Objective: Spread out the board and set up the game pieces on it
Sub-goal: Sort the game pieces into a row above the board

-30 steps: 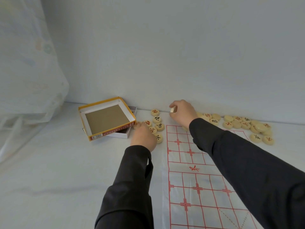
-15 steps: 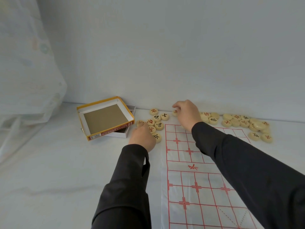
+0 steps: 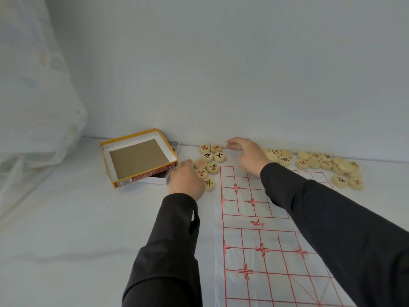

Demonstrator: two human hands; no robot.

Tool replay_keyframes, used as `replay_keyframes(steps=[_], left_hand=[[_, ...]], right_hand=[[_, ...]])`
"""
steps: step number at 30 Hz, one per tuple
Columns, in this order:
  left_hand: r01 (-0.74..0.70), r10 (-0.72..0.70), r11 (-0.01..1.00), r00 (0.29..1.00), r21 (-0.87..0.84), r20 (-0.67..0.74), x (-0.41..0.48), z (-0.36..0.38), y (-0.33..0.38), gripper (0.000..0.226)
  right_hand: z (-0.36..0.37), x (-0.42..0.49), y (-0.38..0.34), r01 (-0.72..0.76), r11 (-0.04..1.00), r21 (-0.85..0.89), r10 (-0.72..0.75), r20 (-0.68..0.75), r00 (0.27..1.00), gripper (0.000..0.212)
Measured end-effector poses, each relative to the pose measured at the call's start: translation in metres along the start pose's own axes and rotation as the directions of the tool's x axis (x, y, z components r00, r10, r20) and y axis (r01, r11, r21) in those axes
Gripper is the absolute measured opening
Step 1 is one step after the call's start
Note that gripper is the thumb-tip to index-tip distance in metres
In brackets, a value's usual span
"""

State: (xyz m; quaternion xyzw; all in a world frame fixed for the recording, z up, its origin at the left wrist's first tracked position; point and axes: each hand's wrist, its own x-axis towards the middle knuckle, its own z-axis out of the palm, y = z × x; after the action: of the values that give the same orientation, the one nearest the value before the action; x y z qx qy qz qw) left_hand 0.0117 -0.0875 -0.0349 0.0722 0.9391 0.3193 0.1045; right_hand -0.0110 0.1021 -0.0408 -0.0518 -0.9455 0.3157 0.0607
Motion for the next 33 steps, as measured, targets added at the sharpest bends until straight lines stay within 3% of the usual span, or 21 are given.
replay_keyframes(steps=[3, 5, 7, 10, 20, 27, 31, 33], left_hand=[[-0.014, 0.014, 1.000, 1.000, -0.012, -0.009, 0.000, 0.000, 0.000, 0.055], [-0.030, 0.029, 0.999, 0.999, -0.023, -0.019, 0.000, 0.001, 0.001, 0.057], [-0.046, 0.045, 0.998, 0.999, -0.042, -0.022, -0.001, 0.002, 0.002, 0.055], [-0.048, 0.047, 0.996, 0.999, -0.079, -0.022, 0.000, 0.004, 0.001, 0.052], [-0.071, 0.065, 0.995, 0.994, -0.069, -0.088, 0.005, 0.006, 0.000, 0.052], [-0.079, 0.073, 0.995, 0.993, -0.068, -0.091, 0.008, 0.007, 0.001, 0.050], [-0.087, 0.086, 0.996, 0.992, -0.008, -0.093, 0.005, 0.006, 0.003, 0.045], [-0.113, 0.115, 0.993, 0.989, 0.026, -0.094, 0.003, 0.005, 0.003, 0.047]], right_hand=[[-0.017, -0.004, 0.008, -0.051, 0.997, 0.058, 0.052, -0.027, 0.998, 0.044], [-0.028, -0.010, 0.012, -0.042, 0.993, -0.110, 0.052, 0.086, 0.995, 0.027], [-0.035, -0.017, 0.012, -0.021, 0.952, -0.305, 0.088, 0.208, 0.974, 0.031], [-0.034, -0.022, 0.012, 0.065, 0.893, -0.446, 0.053, 0.247, 0.967, 0.031], [-0.020, 0.007, -0.005, 0.024, 0.938, -0.347, 0.051, 0.205, 0.977, 0.028], [0.001, 0.019, -0.004, -0.042, 0.968, -0.247, 0.024, -0.073, 0.997, 0.007], [0.009, 0.014, 0.001, -0.041, 0.934, -0.355, 0.014, -0.077, 0.997, 0.009], [0.009, 0.013, 0.003, -0.049, 0.937, -0.347, 0.036, -0.043, 0.998, 0.022]])
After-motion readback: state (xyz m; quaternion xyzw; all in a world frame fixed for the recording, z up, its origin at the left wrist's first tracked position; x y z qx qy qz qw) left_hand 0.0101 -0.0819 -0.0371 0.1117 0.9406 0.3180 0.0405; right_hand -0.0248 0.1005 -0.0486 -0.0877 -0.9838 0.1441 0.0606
